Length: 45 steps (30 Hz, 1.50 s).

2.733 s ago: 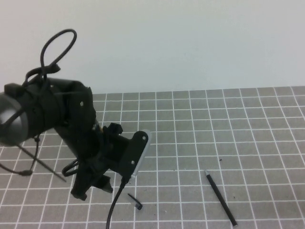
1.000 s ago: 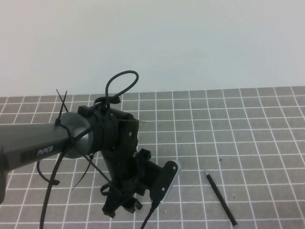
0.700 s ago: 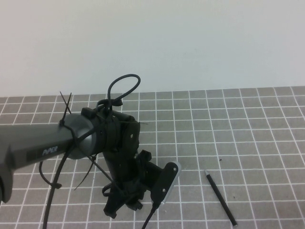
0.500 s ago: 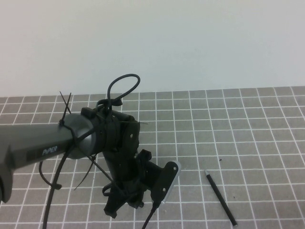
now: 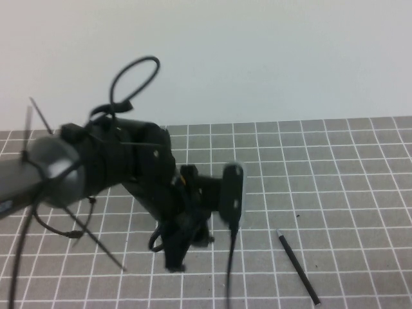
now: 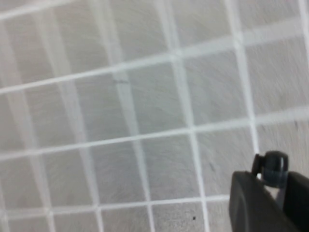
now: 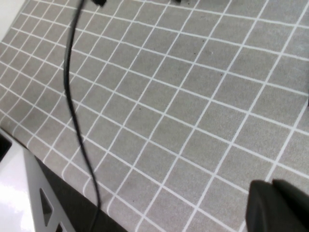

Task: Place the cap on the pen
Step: Put the cap on the pen

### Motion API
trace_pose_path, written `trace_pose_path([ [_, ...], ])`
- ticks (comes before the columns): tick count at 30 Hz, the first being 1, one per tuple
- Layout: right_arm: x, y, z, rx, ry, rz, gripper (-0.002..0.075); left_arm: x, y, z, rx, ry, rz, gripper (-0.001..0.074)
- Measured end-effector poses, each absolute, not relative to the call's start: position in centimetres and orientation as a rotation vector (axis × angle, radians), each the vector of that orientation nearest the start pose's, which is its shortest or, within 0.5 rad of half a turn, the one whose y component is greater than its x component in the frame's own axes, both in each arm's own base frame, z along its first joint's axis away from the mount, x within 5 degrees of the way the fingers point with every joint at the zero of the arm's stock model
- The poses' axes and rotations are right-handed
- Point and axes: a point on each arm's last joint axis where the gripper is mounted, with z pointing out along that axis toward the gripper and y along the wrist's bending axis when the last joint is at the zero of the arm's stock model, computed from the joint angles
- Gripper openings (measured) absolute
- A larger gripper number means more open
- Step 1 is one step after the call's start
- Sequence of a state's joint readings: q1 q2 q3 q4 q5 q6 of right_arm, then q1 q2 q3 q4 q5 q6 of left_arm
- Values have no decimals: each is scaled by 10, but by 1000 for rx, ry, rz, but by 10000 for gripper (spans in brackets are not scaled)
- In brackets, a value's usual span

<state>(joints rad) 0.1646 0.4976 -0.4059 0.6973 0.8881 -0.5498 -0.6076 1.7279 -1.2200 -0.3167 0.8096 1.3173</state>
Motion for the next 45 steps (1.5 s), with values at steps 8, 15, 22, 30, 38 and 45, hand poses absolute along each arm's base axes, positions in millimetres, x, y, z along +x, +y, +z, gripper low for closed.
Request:
trace_pose_path([
  [8,70,58,258,-519,2235,657,-3,284,-204,277,-1647,-3233,796,76],
  [15,71,57,259,-505,2220,646,-3,293,-191,305,-1168,-3326,1376,76],
  [22,71,59,265,-596,2161,632,-3,294,-172,336,-927,-3066,2019,76],
  [30,74,45,304,-644,2134,360,-3,283,-155,330,-903,-2901,2249,76],
  [38,97,49,305,-725,2301,380,-3,250,-145,322,-767,-2871,2413,76],
  [45,131,63,305,-721,2392,537,-3,225,-129,340,-755,-3171,2331,76],
])
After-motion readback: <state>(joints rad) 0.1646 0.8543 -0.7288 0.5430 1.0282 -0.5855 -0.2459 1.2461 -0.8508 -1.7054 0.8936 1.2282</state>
